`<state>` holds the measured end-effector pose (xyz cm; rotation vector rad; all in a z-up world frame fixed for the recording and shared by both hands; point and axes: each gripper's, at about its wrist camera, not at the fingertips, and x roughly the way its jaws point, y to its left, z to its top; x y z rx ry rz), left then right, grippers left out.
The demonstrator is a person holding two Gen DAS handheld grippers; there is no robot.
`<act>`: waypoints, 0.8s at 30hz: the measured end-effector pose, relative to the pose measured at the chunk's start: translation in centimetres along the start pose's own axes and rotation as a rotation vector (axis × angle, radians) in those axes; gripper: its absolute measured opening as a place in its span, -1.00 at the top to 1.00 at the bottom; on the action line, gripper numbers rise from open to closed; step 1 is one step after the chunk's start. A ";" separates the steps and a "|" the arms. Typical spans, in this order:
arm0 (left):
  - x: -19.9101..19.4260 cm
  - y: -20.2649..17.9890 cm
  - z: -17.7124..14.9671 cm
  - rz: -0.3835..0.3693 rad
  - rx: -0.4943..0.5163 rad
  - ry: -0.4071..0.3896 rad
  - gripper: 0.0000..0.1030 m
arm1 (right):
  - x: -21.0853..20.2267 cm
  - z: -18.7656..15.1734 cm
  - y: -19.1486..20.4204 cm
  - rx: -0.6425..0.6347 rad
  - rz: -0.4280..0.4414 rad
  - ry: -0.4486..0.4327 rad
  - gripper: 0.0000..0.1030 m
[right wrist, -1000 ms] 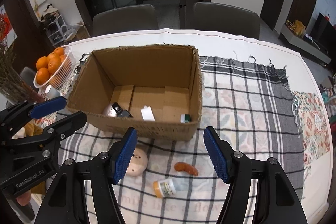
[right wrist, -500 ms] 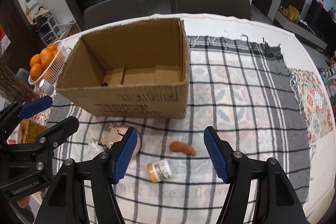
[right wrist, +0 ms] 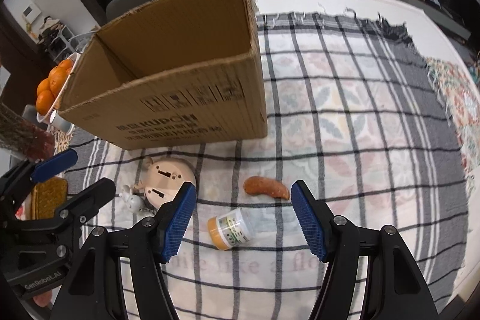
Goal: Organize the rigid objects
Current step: 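Withdraw both tools from the box toward the remaining items, then grasp the beige round toy with the left tool while the right tool grasps the brown piece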
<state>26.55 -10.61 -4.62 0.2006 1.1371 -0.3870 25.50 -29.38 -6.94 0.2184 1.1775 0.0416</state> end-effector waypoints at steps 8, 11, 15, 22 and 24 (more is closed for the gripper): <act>3.0 -0.2 -0.5 -0.030 -0.010 0.075 -0.44 | 2.3 -0.6 -1.0 0.056 0.023 0.045 -0.29; 3.7 -0.1 -0.6 -0.036 -0.014 0.091 -0.44 | 2.7 -0.7 -1.2 0.067 0.016 0.048 -0.29; 4.5 -0.3 -0.7 -0.047 -0.016 0.110 -0.47 | 3.3 -0.8 -1.5 0.079 0.021 0.055 -0.30; 5.9 -0.6 -0.6 -0.040 -0.012 0.134 -0.59 | 4.4 -0.9 -2.2 0.120 0.031 0.066 -0.30; 6.4 -0.6 -0.6 -0.027 -0.005 0.138 -0.60 | 4.7 -0.9 -2.3 0.129 0.025 0.065 -0.30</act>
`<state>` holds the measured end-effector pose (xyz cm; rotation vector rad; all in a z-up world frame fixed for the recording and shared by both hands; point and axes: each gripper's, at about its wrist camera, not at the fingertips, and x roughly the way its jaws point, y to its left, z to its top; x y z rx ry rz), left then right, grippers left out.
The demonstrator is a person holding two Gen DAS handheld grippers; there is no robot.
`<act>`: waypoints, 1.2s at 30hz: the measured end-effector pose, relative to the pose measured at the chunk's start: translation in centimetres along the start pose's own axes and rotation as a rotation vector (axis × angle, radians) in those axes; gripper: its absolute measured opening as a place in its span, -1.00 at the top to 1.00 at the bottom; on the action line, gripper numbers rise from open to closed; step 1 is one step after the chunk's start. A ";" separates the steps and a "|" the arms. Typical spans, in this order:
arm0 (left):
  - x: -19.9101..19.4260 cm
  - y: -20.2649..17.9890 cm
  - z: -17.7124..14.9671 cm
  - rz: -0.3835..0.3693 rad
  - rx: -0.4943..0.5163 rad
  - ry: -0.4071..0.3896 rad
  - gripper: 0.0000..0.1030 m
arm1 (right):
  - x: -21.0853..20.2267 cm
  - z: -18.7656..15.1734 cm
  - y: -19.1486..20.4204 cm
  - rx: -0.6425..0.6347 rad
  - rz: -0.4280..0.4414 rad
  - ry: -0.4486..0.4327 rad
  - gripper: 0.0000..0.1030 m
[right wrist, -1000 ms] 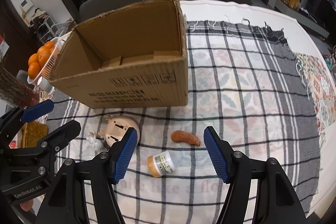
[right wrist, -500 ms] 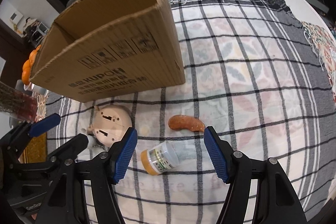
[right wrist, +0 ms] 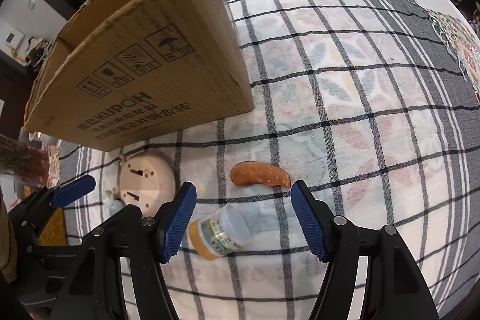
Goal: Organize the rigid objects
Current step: 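Grasp the beige round toy with the left tool while the right tool grasps the brown piece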
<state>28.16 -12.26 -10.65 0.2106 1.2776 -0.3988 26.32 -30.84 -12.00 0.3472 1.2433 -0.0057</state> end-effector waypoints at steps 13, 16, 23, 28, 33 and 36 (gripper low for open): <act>2.4 0.0 0.3 0.020 0.024 0.029 -0.60 | 2.7 0.2 -0.5 0.043 -0.032 0.021 -0.29; 2.9 -0.1 0.4 0.017 0.019 0.038 -0.62 | 3.1 0.4 -0.6 0.047 -0.043 0.023 -0.29; 3.8 -0.1 0.6 0.008 0.008 0.054 -0.63 | 4.5 0.4 -0.4 0.047 -0.059 0.035 -0.29; 4.6 -0.1 0.6 0.007 -0.003 0.067 -0.63 | 4.9 0.2 0.2 0.040 -0.064 0.024 -0.30; 5.4 -0.5 0.8 0.020 0.004 0.069 -0.49 | 5.4 0.2 0.8 0.024 -0.092 0.010 -0.27; 5.6 -0.7 0.8 0.005 0.005 0.065 -0.43 | 5.5 0.2 1.0 0.017 -0.119 0.006 -0.12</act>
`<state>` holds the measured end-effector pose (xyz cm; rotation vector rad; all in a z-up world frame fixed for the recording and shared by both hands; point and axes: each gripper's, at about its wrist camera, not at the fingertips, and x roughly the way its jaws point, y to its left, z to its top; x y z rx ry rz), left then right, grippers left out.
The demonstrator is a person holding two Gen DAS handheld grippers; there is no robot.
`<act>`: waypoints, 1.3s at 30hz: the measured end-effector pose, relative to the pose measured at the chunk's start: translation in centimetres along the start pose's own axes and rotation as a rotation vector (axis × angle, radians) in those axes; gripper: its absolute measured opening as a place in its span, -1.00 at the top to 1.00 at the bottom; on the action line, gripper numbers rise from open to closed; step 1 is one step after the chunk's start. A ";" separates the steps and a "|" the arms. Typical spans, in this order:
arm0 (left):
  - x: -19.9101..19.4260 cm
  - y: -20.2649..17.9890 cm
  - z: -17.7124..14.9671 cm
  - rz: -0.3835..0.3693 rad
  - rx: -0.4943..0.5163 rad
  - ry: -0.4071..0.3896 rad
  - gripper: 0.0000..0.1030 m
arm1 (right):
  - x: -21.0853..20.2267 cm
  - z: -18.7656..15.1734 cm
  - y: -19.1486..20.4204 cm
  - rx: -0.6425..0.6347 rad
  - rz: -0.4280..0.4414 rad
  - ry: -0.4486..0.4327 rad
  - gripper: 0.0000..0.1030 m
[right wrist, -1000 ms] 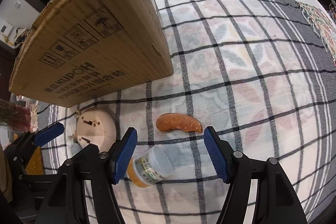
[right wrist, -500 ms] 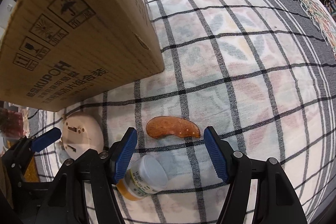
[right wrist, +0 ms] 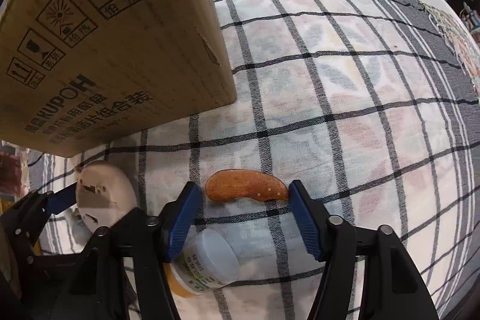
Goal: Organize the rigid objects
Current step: 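Grasp the beige round toy with the left tool while the right tool grasps the brown piece, then lift the beige toy and brown piece and carry both over the box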
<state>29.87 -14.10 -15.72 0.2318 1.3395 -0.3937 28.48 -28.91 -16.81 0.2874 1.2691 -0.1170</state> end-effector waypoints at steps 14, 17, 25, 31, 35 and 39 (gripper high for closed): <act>-2.0 1.3 -1.5 0.003 -0.050 -0.057 -0.42 | -1.7 -0.9 -2.2 -0.018 0.009 -0.018 -0.12; -3.0 1.4 -1.5 0.008 -0.058 -0.078 -0.42 | -2.5 -1.1 -2.3 -0.020 0.013 -0.032 -0.12; -6.2 2.5 -2.2 0.031 -0.087 -0.158 -0.43 | -5.6 -1.4 -1.9 -0.062 -0.014 -0.109 -0.12; -8.9 3.0 -3.1 0.041 -0.085 -0.217 -0.43 | -7.9 -1.5 -0.5 -0.092 -0.018 -0.164 -0.12; -10.8 3.0 -3.6 0.043 -0.095 -0.267 -0.43 | -9.9 -1.9 0.3 -0.110 -0.018 -0.212 -0.12; -12.2 2.9 -3.8 0.046 -0.106 -0.309 -0.43 | -11.5 -2.1 0.5 -0.120 -0.017 -0.260 -0.12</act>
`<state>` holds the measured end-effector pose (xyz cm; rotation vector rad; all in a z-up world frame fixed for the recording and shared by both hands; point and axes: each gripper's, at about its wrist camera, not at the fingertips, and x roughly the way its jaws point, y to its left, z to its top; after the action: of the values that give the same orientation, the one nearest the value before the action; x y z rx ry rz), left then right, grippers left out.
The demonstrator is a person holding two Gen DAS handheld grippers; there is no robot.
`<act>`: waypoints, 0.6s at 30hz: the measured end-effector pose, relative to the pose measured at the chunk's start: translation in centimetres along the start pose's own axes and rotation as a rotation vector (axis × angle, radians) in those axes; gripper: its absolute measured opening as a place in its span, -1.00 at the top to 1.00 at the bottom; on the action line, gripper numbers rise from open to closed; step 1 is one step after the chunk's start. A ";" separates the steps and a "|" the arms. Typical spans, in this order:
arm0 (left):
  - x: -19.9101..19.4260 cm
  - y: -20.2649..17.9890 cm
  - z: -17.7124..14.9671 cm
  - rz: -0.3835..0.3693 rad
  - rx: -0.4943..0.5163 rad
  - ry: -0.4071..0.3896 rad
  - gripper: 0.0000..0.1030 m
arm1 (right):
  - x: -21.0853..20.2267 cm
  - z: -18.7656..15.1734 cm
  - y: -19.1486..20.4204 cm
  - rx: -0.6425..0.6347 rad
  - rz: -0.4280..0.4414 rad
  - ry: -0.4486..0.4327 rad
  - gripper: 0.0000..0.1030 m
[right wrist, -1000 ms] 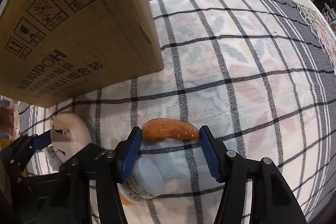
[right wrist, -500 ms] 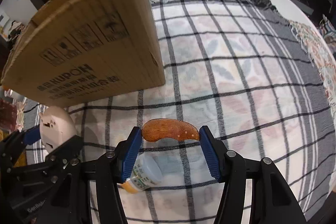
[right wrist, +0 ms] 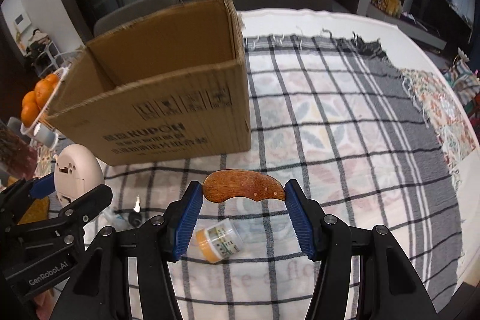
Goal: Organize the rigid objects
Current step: 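Lift the beige toy and brown piece and carry both over the box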
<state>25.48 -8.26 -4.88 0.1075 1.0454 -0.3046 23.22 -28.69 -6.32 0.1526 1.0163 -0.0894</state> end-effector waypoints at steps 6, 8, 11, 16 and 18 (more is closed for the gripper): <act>-2.0 0.3 0.1 0.007 0.007 -0.049 -0.43 | -2.6 0.1 0.9 -0.029 0.003 -0.070 -0.12; -2.6 0.3 0.1 0.014 0.010 -0.068 -0.43 | -3.2 0.1 1.2 -0.037 0.010 -0.086 -0.12; -3.6 0.5 0.1 0.015 0.011 -0.097 -0.43 | -4.2 0.0 1.6 -0.050 0.009 -0.114 -0.12; -5.1 0.8 0.3 0.004 0.011 -0.136 -0.43 | -5.8 0.1 2.3 -0.063 0.024 -0.158 -0.12; -5.7 0.8 0.5 0.000 0.016 -0.152 -0.43 | -6.2 0.2 2.3 -0.065 0.031 -0.174 -0.12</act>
<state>23.50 -6.50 0.24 0.0978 0.8922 -0.3162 20.47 -26.41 -0.69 0.0996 0.8419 -0.0406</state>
